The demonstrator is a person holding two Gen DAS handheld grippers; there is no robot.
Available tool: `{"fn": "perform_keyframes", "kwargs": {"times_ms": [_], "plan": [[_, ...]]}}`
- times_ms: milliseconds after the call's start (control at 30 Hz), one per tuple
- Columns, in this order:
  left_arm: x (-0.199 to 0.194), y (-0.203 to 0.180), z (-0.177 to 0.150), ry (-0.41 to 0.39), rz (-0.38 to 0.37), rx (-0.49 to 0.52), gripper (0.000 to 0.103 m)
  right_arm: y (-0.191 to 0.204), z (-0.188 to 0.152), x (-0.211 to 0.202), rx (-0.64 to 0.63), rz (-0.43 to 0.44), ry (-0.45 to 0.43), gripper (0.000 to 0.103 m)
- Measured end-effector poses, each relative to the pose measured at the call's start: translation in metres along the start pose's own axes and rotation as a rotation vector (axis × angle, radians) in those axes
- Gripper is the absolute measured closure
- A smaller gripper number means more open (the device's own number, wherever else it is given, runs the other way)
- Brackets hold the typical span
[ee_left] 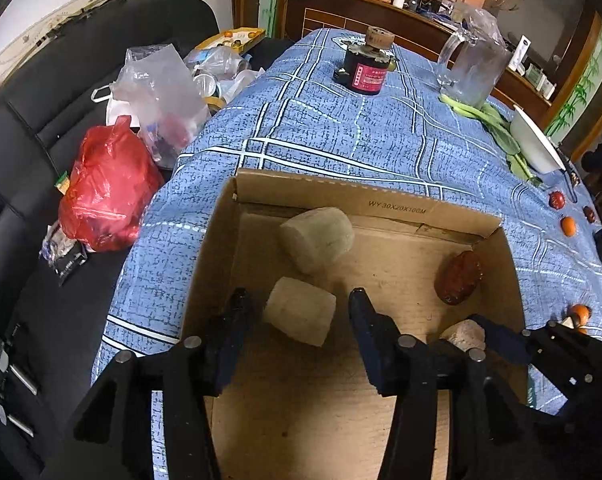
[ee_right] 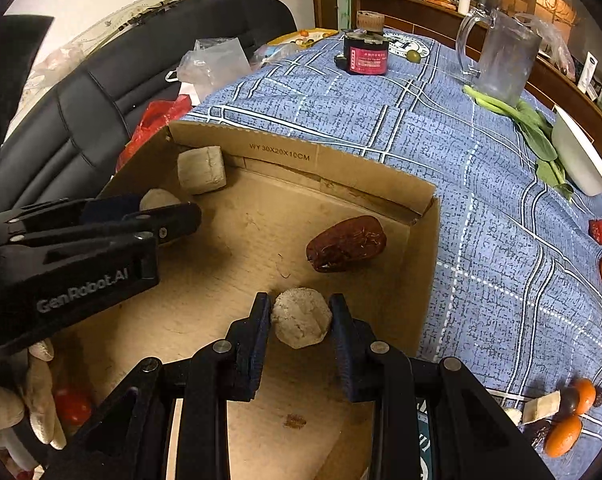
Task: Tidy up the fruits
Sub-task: 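Lower the cork block into the tray with the left tool while the right releases the white ball there, then move both tools back to the fruit pile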
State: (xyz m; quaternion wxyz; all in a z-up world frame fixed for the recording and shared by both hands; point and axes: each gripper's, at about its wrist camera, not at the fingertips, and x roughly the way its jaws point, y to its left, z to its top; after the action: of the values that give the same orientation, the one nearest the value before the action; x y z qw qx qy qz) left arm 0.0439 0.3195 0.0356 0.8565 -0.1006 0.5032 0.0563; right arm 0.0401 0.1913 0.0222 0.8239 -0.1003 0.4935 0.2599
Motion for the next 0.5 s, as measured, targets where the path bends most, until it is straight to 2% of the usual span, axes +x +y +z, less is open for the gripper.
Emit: {"fn": "perform_keyframes", "kwargs": {"times_ms": [67,167,333,500], "plan": [[-0.004,0.003,0.0,-0.003,-0.015,-0.018,0.052,0.001,0.0,0.0,-0.007,-0.01,-0.002,0.07],[-0.017,0.007,-0.001,-0.021,-0.033,-0.041,0.05,0.0,-0.001,-0.006,0.006,-0.001,-0.021,0.063],[-0.053,0.007,-0.006,-0.092,-0.049,-0.06,0.042,-0.002,-0.007,-0.039,0.007,-0.009,-0.1,0.058],[-0.09,-0.011,-0.033,-0.159,-0.104,-0.042,0.035,-0.011,-0.034,-0.081,0.033,-0.033,-0.189,0.048]]}}
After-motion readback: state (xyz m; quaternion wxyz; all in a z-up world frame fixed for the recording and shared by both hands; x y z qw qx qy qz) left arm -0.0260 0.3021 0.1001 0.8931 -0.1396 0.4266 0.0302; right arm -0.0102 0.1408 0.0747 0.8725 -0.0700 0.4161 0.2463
